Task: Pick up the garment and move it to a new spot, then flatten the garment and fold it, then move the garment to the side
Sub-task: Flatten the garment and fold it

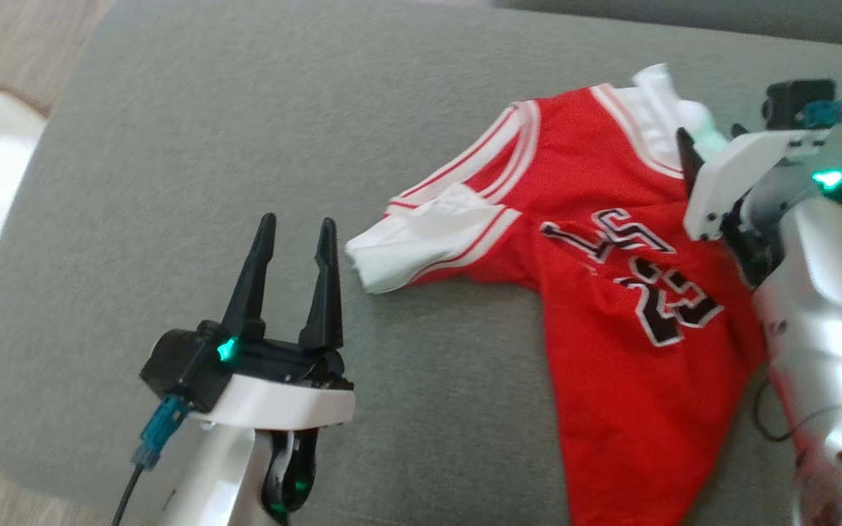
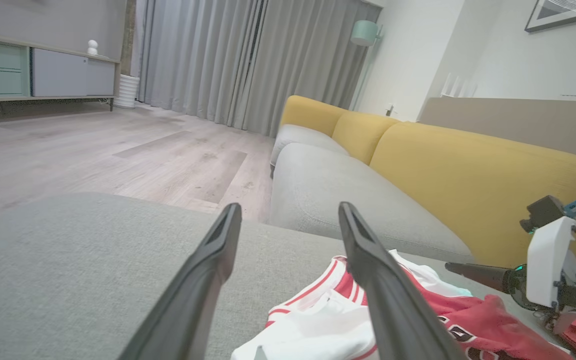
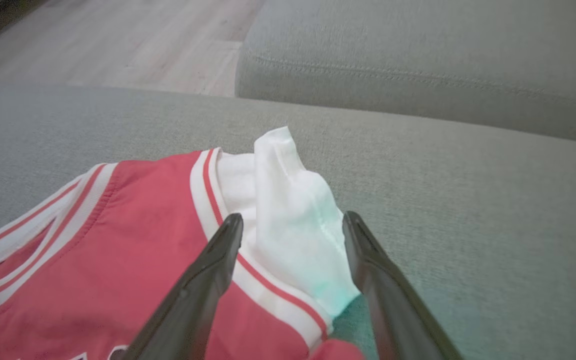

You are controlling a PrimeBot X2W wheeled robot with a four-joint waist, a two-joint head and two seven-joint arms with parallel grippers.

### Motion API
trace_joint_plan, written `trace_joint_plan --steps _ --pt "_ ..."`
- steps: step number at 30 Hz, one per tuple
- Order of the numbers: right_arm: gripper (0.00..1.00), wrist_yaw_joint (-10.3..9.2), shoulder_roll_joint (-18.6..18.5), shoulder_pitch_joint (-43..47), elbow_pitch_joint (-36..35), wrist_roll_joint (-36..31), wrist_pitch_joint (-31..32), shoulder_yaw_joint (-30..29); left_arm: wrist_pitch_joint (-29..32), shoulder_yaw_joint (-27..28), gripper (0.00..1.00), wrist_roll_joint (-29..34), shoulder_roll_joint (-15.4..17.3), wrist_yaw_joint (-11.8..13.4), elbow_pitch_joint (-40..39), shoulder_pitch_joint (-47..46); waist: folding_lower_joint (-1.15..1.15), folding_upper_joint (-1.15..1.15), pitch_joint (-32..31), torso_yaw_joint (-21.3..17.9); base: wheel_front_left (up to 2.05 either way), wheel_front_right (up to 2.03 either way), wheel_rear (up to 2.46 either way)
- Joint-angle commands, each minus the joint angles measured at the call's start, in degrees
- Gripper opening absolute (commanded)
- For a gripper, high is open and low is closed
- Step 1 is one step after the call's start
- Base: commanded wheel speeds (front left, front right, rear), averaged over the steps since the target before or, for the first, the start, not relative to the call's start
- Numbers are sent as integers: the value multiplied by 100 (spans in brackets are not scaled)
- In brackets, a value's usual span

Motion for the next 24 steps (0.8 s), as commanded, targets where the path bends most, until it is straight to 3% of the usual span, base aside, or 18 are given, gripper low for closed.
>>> trace_joint_plan --steps 1,9,10,11,15,24 --pt "100 39 -22 -389 113 -34 131 9 -29 83 100 -62 40 43 -184 -241 -1 0 284 373 0 0 0" --pt "100 39 -381 -1087 1275 -265 613 -138 -29 -163 100 -201 40 133 -208 -370 -1 0 519 836 0 0 0" --pt "42 39 -408 -1141 1373 -275 650 -149 -29 -179 100 -213 40 143 -213 -377 -1 0 537 867 0 0 0" --pt "0 39 -434 -1197 1445 -278 648 -169 -29 -195 100 -226 40 150 -218 -384 -1 0 556 897 0 0 0" --pt "0 39 -445 -1425 1532 -302 314 -198 -29 -251 100 -273 40 174 -245 -405 -1 0 609 977 0 0 0" --pt "0 39 -311 -2253 1409 -361 -1274 344 -29 -419 100 -397 40 200 -274 -485 -1 0 704 1183 0 0 0"
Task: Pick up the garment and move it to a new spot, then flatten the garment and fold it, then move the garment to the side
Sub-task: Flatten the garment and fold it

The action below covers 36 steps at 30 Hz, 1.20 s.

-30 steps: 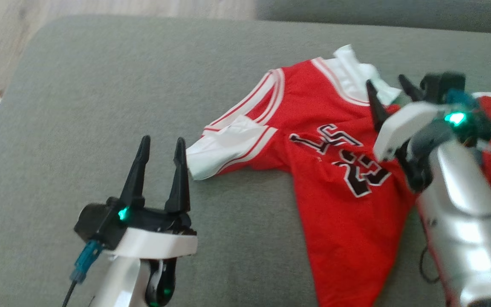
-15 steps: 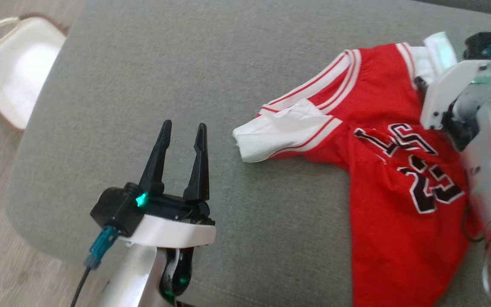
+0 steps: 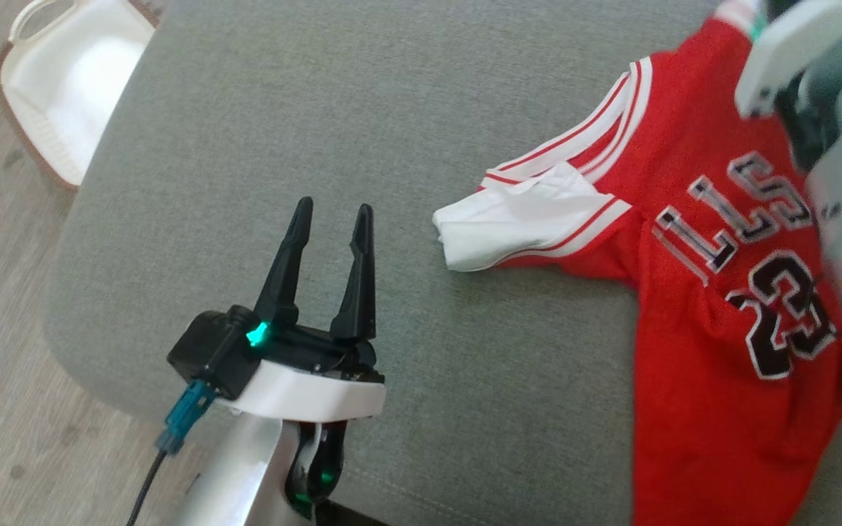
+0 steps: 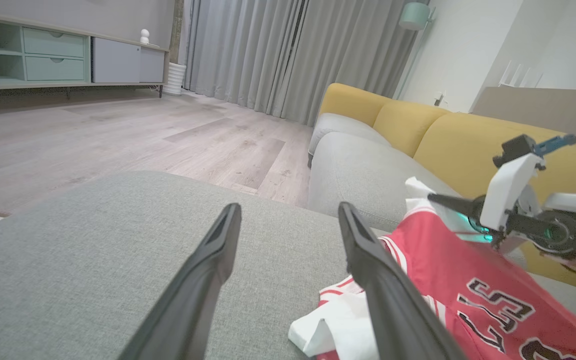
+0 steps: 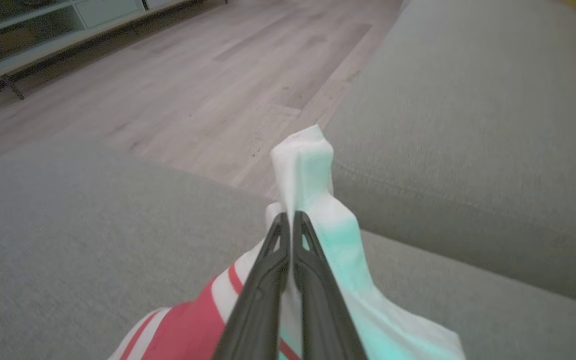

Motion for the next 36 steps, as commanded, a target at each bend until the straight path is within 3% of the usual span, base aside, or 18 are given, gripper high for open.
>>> trace_joint_plan --steps 1,6,10,11,18,26,30,36 --pt "0 39 135 -431 -225 -108 -350 194 -29 110 100 -44 45 31 -196 -200 -1 0 9 87 0 0 0" --pt "0 39 101 -963 -143 -283 -1101 347 -29 49 100 -112 45 56 -208 -199 -1 0 -10 279 0 0 0" --pt "0 39 63 -1166 59 -499 -1259 448 -29 57 100 -125 45 74 -206 -170 -1 0 -40 343 0 0 0" --pt "100 39 46 -1215 96 -590 -1329 474 -29 61 100 -131 45 79 -208 -161 -1 0 -47 357 0 0 0" --pt "100 39 175 -1059 447 -830 -1437 357 -29 179 100 -89 45 126 -205 -92 -1 0 -196 168 0 0 0" --pt "100 39 667 -290 193 -742 -1789 438 -29 755 100 170 45 78 -201 -2 -1 0 -734 -636 0 0 0" --pt "100 39 828 798 -994 -131 -1800 777 -29 1234 100 342 45 -10 -199 178 -1 0 -1175 -1296 0 0 0" --pt "100 39 839 2505 -2486 781 -1801 1325 -29 1608 100 466 45 -104 -208 492 -1 0 -1669 -1931 0 0 0"
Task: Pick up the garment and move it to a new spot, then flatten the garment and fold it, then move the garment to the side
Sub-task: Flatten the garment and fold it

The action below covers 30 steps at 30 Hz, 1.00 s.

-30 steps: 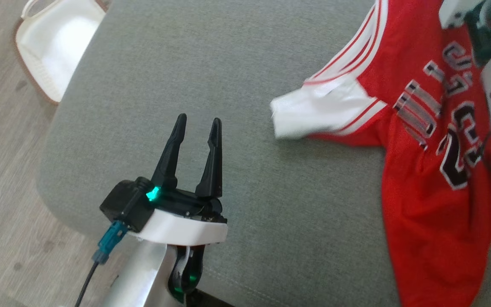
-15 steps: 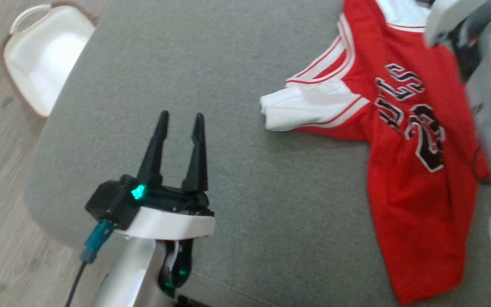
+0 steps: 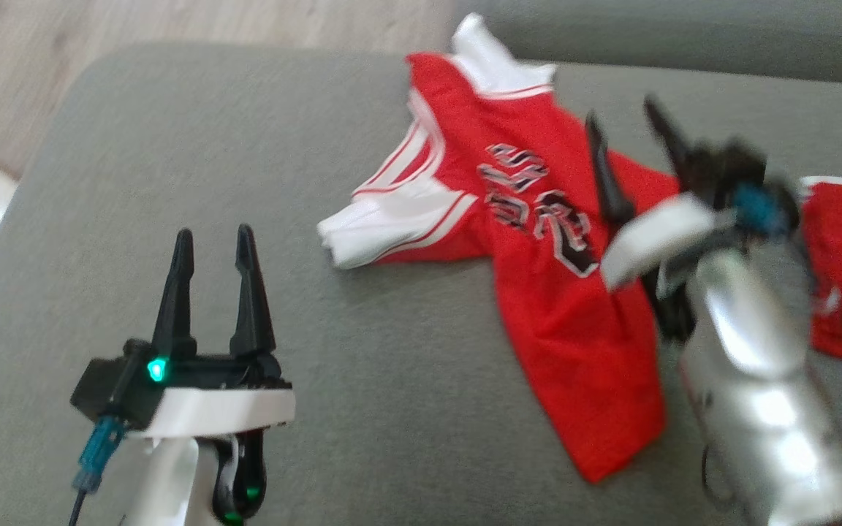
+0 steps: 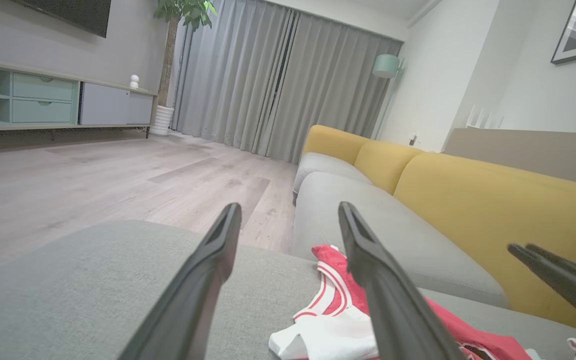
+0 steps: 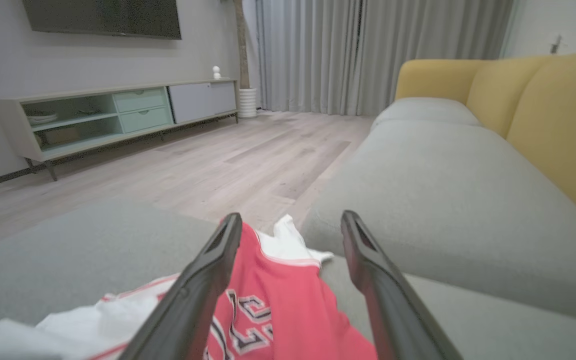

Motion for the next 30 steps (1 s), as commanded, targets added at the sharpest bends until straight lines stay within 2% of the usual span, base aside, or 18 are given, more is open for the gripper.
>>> trace_joint_plan --steps 1,7,13,19,25,30 --pt "100 39 118 119 -377 68 -60 145 -29 233 100 51 41 -32 -199 -52 1 0 -490 -511 0 0 0" --pt "100 39 119 1609 -1374 372 -60 0 -29 352 100 18 41 -53 -201 250 1 0 -758 -856 0 0 0" --pt "100 39 120 2743 -2138 409 -61 -452 -29 353 100 -31 41 -66 -194 462 1 0 -816 -981 0 0 0" --pt "100 39 120 3167 -2602 467 -61 -574 -29 400 100 -20 41 -92 -169 523 1 0 -773 -1048 0 0 0" --pt "100 39 120 3101 -2918 435 -61 -678 -29 401 100 139 41 -168 -35 379 1 0 -599 -1082 0 0 0" --pt "100 39 120 3056 -3042 426 -60 -792 -14 349 100 520 80 -66 814 -86 1 0 -367 -1087 0 0 0"
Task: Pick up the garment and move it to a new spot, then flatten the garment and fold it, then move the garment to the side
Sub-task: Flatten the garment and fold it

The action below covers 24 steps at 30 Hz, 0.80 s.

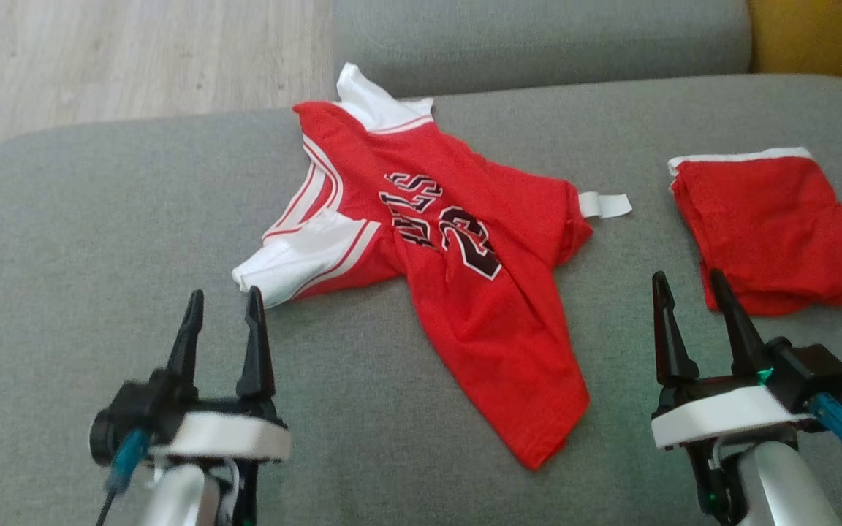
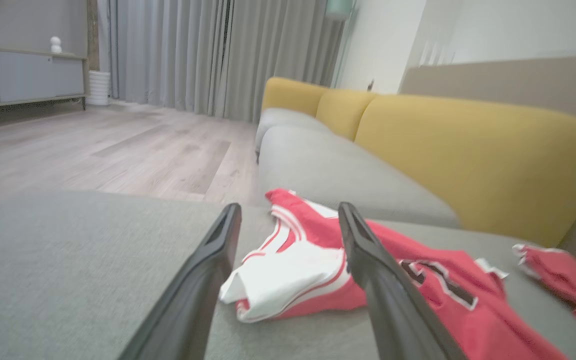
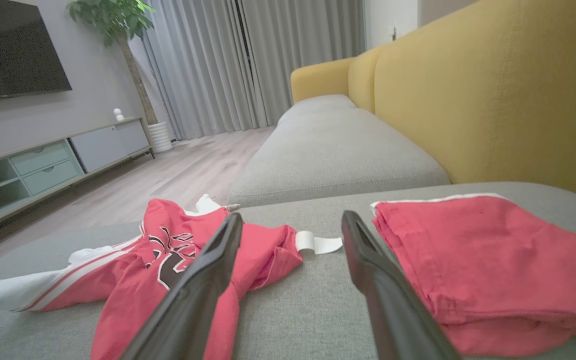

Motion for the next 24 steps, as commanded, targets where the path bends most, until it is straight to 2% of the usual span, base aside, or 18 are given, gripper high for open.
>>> trace_joint_plan --steps 1,4,11,15,19,24 --pt "100 39 5 -231 -201 0 -58 115 33 186 100 88 112 81 124 -501 0 0 128 -26 0 0 0" --pt "100 39 5 -281 -231 4 -58 140 382 183 100 145 238 120 802 -1023 0 0 314 -89 0 0 0" --pt "100 39 5 -439 -244 48 -59 253 1052 482 100 -152 458 173 2163 -2180 0 0 658 -346 0 0 0" --pt "100 39 5 -499 -251 57 -59 222 1425 339 100 -51 595 132 2856 -2584 0 0 806 -480 0 0 0" --pt "100 39 5 -514 -262 80 -59 116 1612 127 100 116 640 137 3287 -2738 0 0 888 -526 0 0 0" --pt "100 39 5 -512 -245 93 -60 94 1509 11 100 217 656 215 3616 -2803 0 0 889 -526 0 0 0"
